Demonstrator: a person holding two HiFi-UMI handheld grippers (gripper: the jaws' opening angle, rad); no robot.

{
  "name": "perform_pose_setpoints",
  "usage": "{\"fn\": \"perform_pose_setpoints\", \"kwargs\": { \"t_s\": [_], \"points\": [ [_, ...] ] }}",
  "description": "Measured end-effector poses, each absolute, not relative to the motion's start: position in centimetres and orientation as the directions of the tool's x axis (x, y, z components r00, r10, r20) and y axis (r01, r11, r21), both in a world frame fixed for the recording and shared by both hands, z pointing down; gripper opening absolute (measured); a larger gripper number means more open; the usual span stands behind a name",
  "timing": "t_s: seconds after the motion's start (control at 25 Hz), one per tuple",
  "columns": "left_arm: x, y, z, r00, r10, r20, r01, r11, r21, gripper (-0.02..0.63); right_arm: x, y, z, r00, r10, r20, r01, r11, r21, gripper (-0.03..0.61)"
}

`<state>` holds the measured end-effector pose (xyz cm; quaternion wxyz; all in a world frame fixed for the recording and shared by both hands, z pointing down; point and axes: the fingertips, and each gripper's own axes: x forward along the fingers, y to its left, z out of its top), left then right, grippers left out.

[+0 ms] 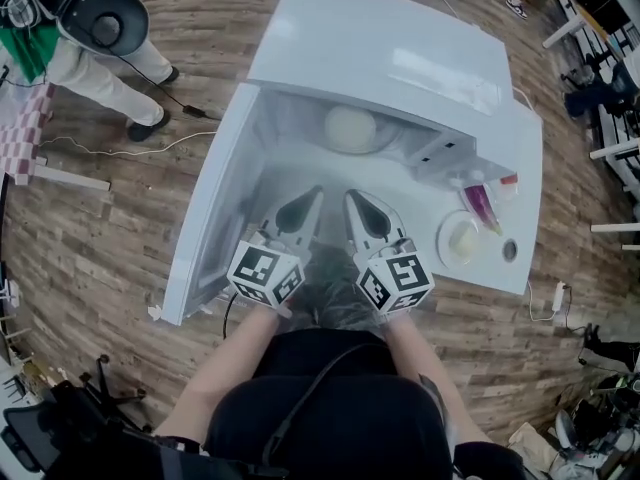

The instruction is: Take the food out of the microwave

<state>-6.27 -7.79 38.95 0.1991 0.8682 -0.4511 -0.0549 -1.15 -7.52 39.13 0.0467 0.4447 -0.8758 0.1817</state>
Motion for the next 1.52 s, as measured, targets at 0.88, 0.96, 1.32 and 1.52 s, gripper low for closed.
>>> {"fn": "perform_pose_setpoints", "kwargs": {
  "t_s": [0.88, 0.96, 1.32, 1.52],
  "points": [
    [-5.6, -17.9, 42.7, 0.522, -0.831, 0.195, -0.806, -0.405, 0.432, 0.011, 2.0, -17.9, 41.5, -0.51, -0.783, 0.357, -0.859, 0.483, -0.168, 0.02],
    [-5.8, -18.4, 42.9, 0.51, -0.836, 0.201, -0.812, -0.391, 0.433, 0.011, 2.2, -18.5, 41.7, -0.499, -0.788, 0.361, -0.865, 0.473, -0.164, 0.02],
    [-6.2, -20.4, 43.6, 0.484, -0.842, 0.237, -0.834, -0.362, 0.416, 0.099, 2.8, -20.7, 42.8, -0.476, -0.791, 0.384, -0.879, 0.437, -0.19, 0.121],
    [-6.3, -21.0, 43.6, 0.491, -0.84, 0.231, -0.82, -0.356, 0.448, 0.103, 3.0, -21.5, 43.5, -0.469, -0.786, 0.403, -0.883, 0.412, -0.223, 0.141]
  ]
}}
